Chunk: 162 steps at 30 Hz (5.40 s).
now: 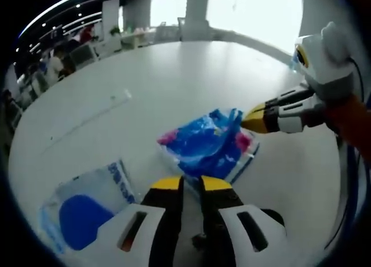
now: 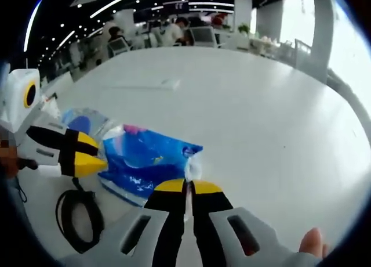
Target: Arrange the tabletop items into an orderly group along one side of the table until the central work area is clear of visible clutter.
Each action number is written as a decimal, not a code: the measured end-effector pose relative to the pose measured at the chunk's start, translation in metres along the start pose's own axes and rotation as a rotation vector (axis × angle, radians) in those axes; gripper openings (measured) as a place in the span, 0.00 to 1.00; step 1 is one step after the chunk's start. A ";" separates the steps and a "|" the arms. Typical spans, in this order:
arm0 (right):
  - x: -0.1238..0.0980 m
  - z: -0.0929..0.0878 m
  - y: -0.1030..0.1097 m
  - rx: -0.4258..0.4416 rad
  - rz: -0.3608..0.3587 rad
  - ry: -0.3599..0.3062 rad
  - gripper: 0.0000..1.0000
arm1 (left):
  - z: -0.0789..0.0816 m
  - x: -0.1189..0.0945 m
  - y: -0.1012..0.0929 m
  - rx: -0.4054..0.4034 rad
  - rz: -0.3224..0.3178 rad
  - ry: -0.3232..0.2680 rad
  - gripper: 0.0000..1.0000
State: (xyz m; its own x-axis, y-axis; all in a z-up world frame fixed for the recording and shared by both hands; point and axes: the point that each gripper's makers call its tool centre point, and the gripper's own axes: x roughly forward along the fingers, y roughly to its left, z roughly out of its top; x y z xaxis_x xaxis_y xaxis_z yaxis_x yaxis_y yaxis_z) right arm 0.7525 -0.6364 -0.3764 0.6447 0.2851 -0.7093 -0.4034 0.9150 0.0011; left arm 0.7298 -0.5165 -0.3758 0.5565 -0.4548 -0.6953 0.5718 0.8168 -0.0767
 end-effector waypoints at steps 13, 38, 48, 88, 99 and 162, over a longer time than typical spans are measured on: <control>-0.003 0.002 -0.002 0.008 -0.012 -0.007 0.07 | 0.003 -0.005 0.000 0.004 0.003 -0.013 0.20; -0.010 0.009 -0.004 0.011 -0.023 -0.021 0.12 | 0.041 -0.039 0.009 -0.049 -0.007 -0.122 0.25; -0.038 0.030 -0.005 0.002 -0.052 -0.093 0.14 | 0.052 -0.088 0.032 -0.073 0.008 -0.219 0.25; -0.213 0.025 0.216 -0.184 0.011 -0.361 0.17 | -0.110 -0.382 0.080 -0.081 0.239 -0.500 0.28; -0.224 -0.007 0.254 -0.177 0.025 -0.378 0.20 | -0.162 -0.430 0.100 -0.086 0.332 -0.521 0.32; -0.203 -0.034 0.235 0.012 -0.087 -0.381 1.00 | -0.192 -0.390 0.110 -0.206 0.328 -0.396 0.93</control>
State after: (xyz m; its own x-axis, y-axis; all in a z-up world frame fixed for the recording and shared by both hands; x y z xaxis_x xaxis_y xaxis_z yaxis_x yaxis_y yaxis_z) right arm 0.5052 -0.4883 -0.2562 0.8720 0.2894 -0.3948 -0.3302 0.9431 -0.0381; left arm 0.4600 -0.1813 -0.2502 0.8922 -0.2314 -0.3878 0.2231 0.9725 -0.0671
